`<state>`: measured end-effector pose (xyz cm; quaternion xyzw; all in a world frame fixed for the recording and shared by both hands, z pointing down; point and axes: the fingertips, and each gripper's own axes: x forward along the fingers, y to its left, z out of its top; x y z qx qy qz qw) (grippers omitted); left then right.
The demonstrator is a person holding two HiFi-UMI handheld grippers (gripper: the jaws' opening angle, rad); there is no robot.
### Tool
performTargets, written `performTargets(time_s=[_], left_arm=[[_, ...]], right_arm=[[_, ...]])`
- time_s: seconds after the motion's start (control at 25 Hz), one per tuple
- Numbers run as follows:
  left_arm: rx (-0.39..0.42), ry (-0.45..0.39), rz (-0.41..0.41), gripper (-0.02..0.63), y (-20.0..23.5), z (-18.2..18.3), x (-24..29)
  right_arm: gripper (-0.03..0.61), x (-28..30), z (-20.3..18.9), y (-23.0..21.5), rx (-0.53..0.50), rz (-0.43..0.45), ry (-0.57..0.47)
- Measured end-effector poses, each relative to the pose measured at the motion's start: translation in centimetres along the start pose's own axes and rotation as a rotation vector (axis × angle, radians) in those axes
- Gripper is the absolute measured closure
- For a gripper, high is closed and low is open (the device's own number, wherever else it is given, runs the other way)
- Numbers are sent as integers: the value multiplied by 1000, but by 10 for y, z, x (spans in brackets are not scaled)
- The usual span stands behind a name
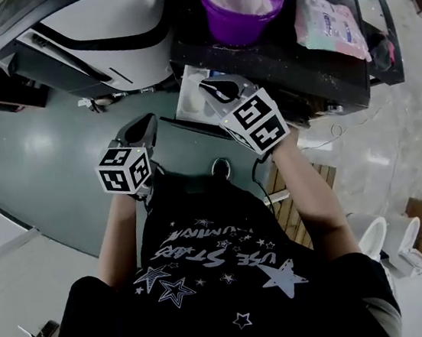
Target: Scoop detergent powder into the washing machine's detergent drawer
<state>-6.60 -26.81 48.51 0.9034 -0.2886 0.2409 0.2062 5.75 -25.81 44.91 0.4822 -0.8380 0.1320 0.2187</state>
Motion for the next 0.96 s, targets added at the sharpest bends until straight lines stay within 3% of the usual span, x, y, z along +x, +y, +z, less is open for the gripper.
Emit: performTargets(time_s=[0.4,0.56,0.96], left_arm=[[-54,-33,-10,614,-15,-4,-3],[-65,-67,-15,613,-15,-6,-15],[-122,-79,3,614,-10,-52,-89]], right_arm=[[541,-21,4,-9,305,10,-113],[541,-31,7,-7,340,-18,-135],[543,-58,24,33,474,-62,-214]])
